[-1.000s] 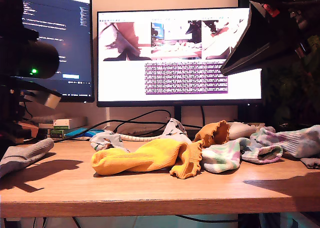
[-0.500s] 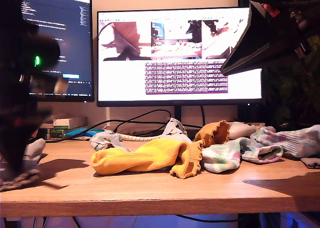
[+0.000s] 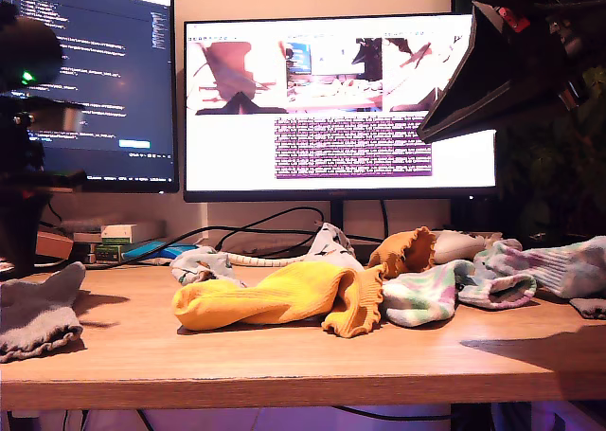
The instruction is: Pair up the socks based on colour and pattern, by placing them on top of one another
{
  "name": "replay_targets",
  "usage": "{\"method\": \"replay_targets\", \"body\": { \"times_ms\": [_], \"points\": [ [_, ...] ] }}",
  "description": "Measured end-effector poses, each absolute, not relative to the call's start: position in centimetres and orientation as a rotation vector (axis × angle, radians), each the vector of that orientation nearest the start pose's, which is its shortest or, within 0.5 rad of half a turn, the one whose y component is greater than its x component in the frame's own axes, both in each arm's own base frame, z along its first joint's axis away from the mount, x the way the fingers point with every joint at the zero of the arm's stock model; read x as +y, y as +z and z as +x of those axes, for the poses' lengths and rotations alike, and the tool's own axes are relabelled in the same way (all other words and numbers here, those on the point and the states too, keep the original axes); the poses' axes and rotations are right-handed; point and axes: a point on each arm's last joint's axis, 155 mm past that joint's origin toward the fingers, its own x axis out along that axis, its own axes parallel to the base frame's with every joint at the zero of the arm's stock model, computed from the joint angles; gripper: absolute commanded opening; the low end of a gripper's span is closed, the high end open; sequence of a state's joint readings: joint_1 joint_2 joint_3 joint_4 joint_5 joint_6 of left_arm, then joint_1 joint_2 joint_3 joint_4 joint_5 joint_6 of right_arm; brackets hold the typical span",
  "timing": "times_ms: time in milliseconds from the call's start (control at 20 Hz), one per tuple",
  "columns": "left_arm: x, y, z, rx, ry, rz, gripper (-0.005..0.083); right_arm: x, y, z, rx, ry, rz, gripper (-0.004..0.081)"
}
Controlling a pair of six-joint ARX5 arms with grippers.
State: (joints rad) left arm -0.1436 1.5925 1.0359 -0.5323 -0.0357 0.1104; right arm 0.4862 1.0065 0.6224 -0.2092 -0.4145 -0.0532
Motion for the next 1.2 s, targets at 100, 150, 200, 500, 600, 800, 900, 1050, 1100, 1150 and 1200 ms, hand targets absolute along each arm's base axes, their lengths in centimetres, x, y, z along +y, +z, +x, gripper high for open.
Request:
{"method": "replay_targets", "body": {
  "times_ms": [100, 150, 200, 500, 600, 800, 900, 1050, 1100, 1150, 1200],
  "points": [
    [-4.3, 7.0, 39.1, 1.035, -0.139, 0.185, -0.0019, 21.8, 15.9, 25.1, 0.590, 0.899, -0.068, -0.0010],
    [-4.2, 6.7, 39.5, 1.030, -0.135, 0.182, -0.0019, 22.0, 15.9, 24.9, 0.591, 0.911, -0.063, -0.0010],
    [-4.2, 5.9, 39.8, 1.040, -0.134, 0.182, -0.0019, 21.9, 15.8, 24.8, 0.599, 0.913, -0.062, -0.0011],
    [-4.1, 2.2, 40.4, 1.094, -0.129, 0.190, -0.0019, 19.1, 13.2, 25.6, 0.702, 0.751, -0.120, -0.0011],
    [-4.2, 2.0, 40.6, 1.094, -0.133, 0.187, -0.0019, 16.5, 12.8, 27.3, 0.697, 0.623, -0.163, -0.0011],
    [-5.5, 2.0, 42.0, 1.068, -0.184, 0.154, -0.0019, 9.4, 12.9, 30.4, 0.755, 0.325, -0.075, 0.0041],
    [-6.4, 2.0, 42.2, 1.053, -0.214, 0.137, -0.0019, 7.1, 13.2, 31.8, 0.790, 0.232, -0.023, 0.0200],
    [-8.9, 2.0, 42.1, 1.040, -0.290, 0.130, -0.0019, 4.7, 11.7, 33.3, 0.897, 0.134, 0.003, 0.0344],
    [-9.9, 2.0, 41.8, 1.042, -0.318, 0.131, -0.0019, 4.1, 10.6, 33.5, 0.958, 0.104, 0.024, 0.0353],
    [-10.7, 2.0, 41.6, 1.041, -0.340, 0.137, -0.0019, 3.3, 9.3, 33.5, 1.016, 0.079, 0.034, 0.0353],
    [-11.6, 2.0, 41.4, 1.041, -0.363, 0.141, -0.0019, 2.6, 8.1, 33.5, 1.072, 0.053, 0.046, 0.0353]
  ]
}}
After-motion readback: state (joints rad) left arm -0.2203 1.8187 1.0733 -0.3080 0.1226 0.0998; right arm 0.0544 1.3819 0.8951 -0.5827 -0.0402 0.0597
